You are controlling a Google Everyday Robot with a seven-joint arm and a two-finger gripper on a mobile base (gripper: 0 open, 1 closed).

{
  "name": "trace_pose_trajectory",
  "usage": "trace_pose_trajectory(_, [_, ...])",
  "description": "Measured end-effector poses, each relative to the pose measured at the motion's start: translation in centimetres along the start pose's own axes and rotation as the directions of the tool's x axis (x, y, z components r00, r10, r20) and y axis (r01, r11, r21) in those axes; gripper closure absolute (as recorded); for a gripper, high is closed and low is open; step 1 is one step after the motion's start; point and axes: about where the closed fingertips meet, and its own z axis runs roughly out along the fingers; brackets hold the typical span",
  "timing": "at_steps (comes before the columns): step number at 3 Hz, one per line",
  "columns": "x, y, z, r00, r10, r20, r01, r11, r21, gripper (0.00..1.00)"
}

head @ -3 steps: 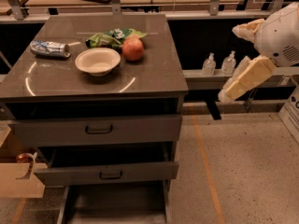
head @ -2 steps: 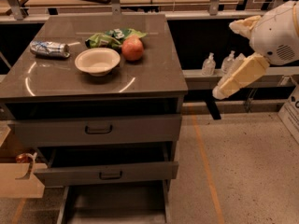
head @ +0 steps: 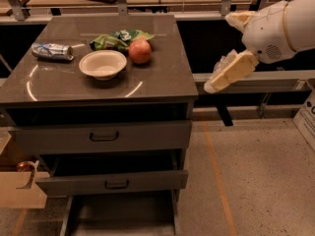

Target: Place apple into bottom drawer

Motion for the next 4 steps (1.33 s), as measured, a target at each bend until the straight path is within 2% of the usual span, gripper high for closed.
trace_pose_trajectory(1, [-1.1, -2.6, 2.2, 0.994, 0.030, 0.106, -0.033, 0.9989, 0.034, 0.00])
trace_pose_trajectory(2, [-1.8, -4.1, 3.7, 0.985, 0.053, 0.163, -0.060, 0.9974, 0.039, 0.00])
trace_pose_trajectory(3, [-0.6, -6.5, 8.7, 0.978, 0.046, 0.202, -0.053, 0.9982, 0.029, 0.00])
trace_pose_trajectory(4, [2.0, -8.7, 17.5, 0.966, 0.079, 0.247, -0.073, 0.9967, -0.034, 0.00])
